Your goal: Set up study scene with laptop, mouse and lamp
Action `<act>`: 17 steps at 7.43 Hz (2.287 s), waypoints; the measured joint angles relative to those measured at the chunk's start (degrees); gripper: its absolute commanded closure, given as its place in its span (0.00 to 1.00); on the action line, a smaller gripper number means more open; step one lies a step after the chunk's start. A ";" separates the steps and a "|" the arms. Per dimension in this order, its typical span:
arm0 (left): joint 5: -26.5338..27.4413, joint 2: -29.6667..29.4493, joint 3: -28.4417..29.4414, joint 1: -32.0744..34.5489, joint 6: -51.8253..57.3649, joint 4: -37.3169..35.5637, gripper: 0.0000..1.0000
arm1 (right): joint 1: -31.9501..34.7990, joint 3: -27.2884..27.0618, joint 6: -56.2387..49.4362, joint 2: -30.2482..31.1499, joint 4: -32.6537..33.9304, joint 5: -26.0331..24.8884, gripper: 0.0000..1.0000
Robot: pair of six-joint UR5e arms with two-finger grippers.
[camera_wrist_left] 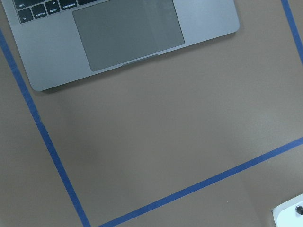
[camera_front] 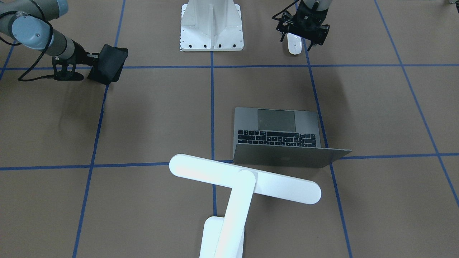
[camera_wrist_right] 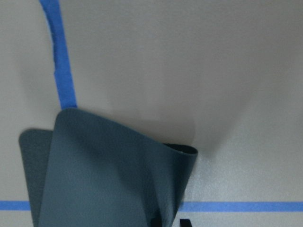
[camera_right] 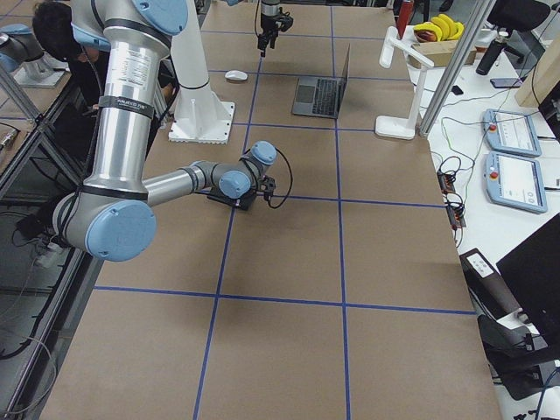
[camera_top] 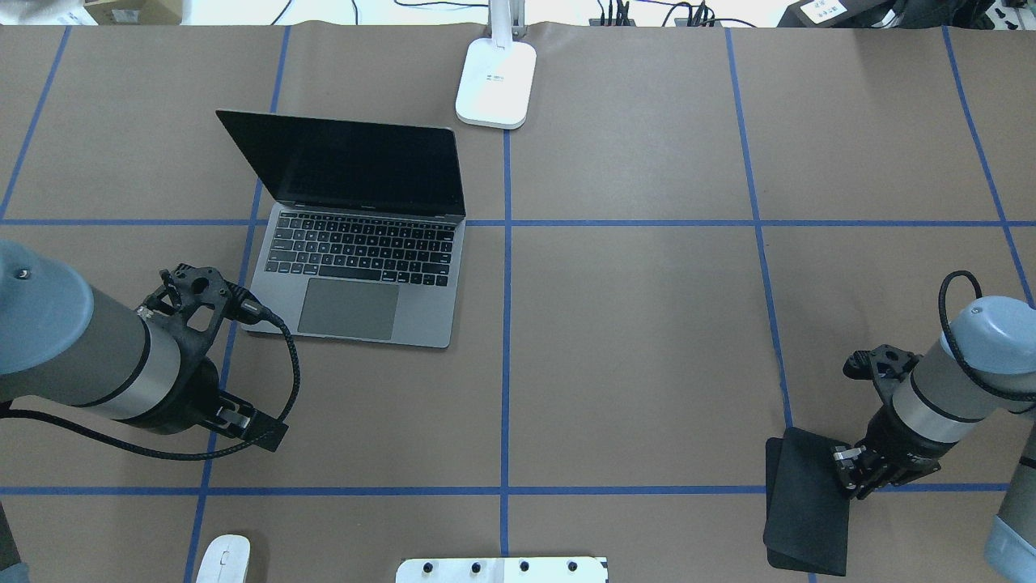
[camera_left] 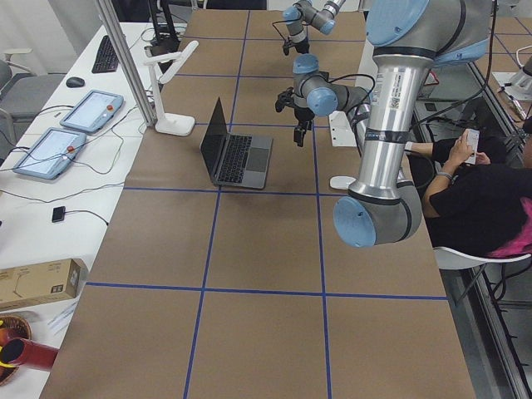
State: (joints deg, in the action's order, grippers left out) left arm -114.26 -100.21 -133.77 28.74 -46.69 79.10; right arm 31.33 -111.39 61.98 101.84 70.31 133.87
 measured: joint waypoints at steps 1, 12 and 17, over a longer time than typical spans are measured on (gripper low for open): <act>0.00 0.01 0.00 0.00 -0.04 0.00 0.01 | 0.24 -0.08 0.04 -0.03 0.00 -0.01 0.45; 1.21 -0.04 -0.13 0.00 0.01 -0.02 0.01 | 6.10 1.33 0.17 -3.47 -0.56 1.10 0.30; 1.32 -0.16 -0.02 0.00 0.10 -0.08 0.01 | 5.86 3.35 0.08 -5.33 -0.40 1.28 0.35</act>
State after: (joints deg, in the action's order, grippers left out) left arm -112.94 -100.37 -133.79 28.74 -46.58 79.02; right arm 37.19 -108.04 62.06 96.52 69.91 135.14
